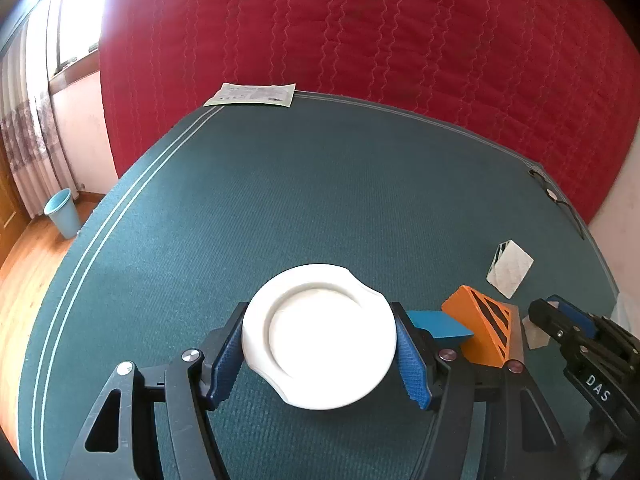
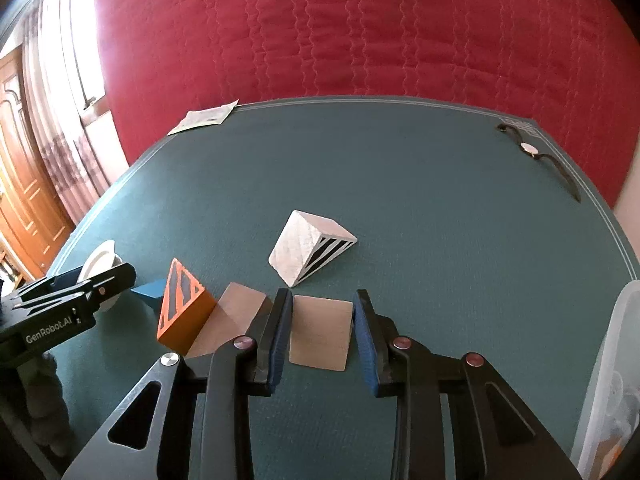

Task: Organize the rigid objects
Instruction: 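Grasp the flat tan block with the right gripper, then carry the tan block into the bowl and open the right gripper while the left carries the plate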

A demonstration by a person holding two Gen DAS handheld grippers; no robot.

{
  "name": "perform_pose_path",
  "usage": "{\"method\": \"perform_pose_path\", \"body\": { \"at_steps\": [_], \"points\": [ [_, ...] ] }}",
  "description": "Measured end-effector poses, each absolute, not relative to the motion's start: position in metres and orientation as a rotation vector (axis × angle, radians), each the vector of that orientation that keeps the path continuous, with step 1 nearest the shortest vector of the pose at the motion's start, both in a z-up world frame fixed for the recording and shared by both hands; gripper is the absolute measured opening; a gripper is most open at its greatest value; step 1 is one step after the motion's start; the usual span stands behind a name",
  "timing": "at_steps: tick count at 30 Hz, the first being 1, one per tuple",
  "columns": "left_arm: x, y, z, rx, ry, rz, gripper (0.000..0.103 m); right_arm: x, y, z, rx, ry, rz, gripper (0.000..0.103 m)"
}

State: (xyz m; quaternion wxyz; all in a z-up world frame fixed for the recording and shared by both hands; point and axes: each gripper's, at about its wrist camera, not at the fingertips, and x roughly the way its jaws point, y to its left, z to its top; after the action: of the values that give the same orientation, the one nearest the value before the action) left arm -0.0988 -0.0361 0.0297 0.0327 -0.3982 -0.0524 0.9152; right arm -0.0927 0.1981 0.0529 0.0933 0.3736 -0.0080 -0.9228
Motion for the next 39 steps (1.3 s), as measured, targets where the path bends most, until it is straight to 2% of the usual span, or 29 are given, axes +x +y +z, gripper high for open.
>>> {"method": "perform_pose_path", "body": {
  "at_steps": [20,39],
  "points": [
    [-0.095,-0.035,0.031,-1.189,-0.163,2.827,0.069,-0.078,0.201,0.053,1.114,-0.04,-2.718,0.033],
    [-0.087,-0.026,0.034,-1.141,-0.112,2.831,0.069,-0.016,0.274,0.095,0.999,-0.201,-2.872,0.033]
  ]
}}
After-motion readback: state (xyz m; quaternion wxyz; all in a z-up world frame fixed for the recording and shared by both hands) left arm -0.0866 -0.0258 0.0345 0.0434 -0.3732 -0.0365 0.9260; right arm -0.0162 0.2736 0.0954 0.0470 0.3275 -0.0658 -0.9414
